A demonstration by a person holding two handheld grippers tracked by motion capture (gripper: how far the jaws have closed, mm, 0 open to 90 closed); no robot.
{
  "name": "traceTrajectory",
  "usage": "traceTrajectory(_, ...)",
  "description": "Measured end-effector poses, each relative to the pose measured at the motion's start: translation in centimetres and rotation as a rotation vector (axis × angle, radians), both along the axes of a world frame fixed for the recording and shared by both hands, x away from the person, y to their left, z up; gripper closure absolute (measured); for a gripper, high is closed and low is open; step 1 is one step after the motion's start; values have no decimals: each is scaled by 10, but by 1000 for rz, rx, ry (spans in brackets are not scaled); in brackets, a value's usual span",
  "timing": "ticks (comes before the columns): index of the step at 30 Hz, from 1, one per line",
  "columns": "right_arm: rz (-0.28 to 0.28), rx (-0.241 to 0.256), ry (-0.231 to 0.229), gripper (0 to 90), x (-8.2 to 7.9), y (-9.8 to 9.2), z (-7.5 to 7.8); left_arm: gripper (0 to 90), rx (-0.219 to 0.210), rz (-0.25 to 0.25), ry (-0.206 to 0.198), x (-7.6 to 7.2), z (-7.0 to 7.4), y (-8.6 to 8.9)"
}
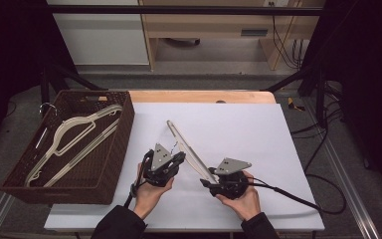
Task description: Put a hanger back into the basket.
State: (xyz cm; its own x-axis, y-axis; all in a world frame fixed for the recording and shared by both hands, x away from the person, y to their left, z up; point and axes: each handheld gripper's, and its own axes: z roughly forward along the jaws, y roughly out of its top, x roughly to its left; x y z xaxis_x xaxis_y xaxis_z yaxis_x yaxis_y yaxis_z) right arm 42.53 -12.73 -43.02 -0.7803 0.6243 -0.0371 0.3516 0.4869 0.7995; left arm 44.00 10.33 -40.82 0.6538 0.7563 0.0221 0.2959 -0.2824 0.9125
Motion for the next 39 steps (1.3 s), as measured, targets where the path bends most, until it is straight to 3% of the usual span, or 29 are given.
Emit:
traceTrajectory(2, -1, -28, -16, 565, 3, 6, -2, 862, 3, 2, 2, 0, 1, -1)
traceTrajectory(4, 2, -21, -9, 614, 6, 9, -2, 862, 6, 3, 4, 1, 2, -1)
traceTrajectory(9, 4, -66, -53, 708, 11, 21, 0, 863, 0, 2, 6, 1, 2, -2)
traceTrajectory(11, 4, -106, -75, 744, 11, 25, 0, 863, 0, 2, 5, 1, 2, -3)
traceTrajectory(15, 4, -117, -74, 813, 9, 29, 0, 856, -12, -13, 7, 3, 3, -1)
traceTrajectory(17, -14, -107, -47, 827, 10, 28, 1, 815, -25, -40, 5, 3, 3, -1)
traceTrajectory(19, -17, -132, -65, 832, 10, 28, 0, 757, -25, -59, -9, 3, 3, 0)
traceTrajectory(22, -48, -139, -65, 842, 10, 26, 5, 624, -42, -99, -30, 1, 6, 3)
traceTrajectory(25, -68, -139, -74, 855, 12, 20, 11, 473, -25, -136, -41, -2, 9, 10)
traceTrajectory(28, -60, -134, -81, 872, 14, 13, 21, 321, -26, -168, -15, -3, 13, 22)
traceTrajectory(34, 34, -72, -22, 874, 17, -5, 44, 168, -33, -208, 7, -5, 25, 57)
traceTrajectory(39, 229, -36, 16, 874, 15, -16, 54, 177, 37, -287, 42, -7, 35, 71)
